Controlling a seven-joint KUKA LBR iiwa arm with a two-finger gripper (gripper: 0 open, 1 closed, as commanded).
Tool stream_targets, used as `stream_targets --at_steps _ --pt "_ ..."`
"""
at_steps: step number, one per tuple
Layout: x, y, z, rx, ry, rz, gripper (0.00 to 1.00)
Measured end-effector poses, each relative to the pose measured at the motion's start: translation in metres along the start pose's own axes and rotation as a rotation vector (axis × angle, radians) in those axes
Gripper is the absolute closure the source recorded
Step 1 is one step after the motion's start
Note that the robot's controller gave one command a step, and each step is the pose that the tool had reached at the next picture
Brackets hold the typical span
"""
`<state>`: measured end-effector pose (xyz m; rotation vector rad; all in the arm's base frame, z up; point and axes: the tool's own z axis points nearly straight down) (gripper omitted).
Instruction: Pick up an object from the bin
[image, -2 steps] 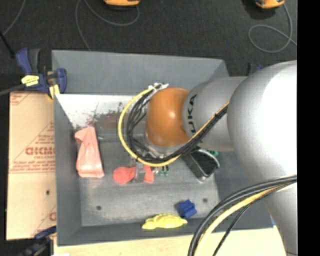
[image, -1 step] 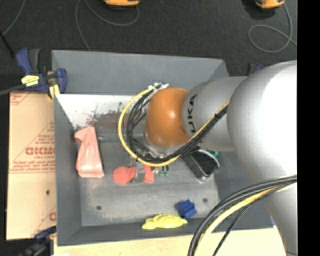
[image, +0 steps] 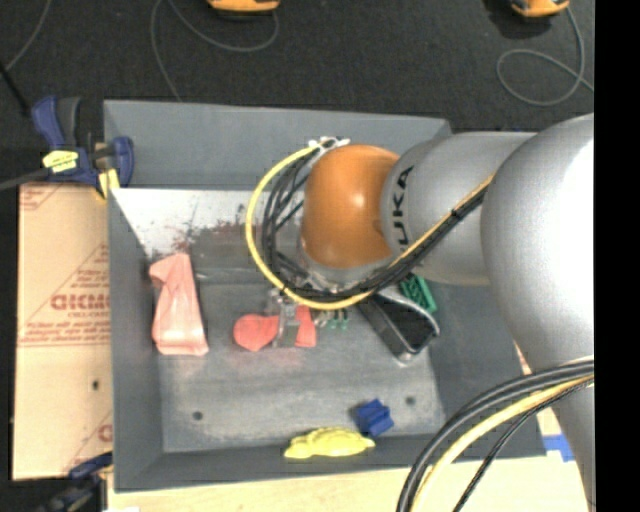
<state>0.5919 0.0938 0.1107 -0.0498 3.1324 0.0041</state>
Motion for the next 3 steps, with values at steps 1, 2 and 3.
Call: stream_targets --at_steps 1,2,3 --pt "-0.007 -0.005 -0.020 -0.001 -0.014 0.019 1.00" --pt "-0.021 -0.009 -0.183 -0.002 -0.014 0.034 1.00" --pt "-0.021 -0.009 -0.181 -0.001 -0.012 0.034 1.00"
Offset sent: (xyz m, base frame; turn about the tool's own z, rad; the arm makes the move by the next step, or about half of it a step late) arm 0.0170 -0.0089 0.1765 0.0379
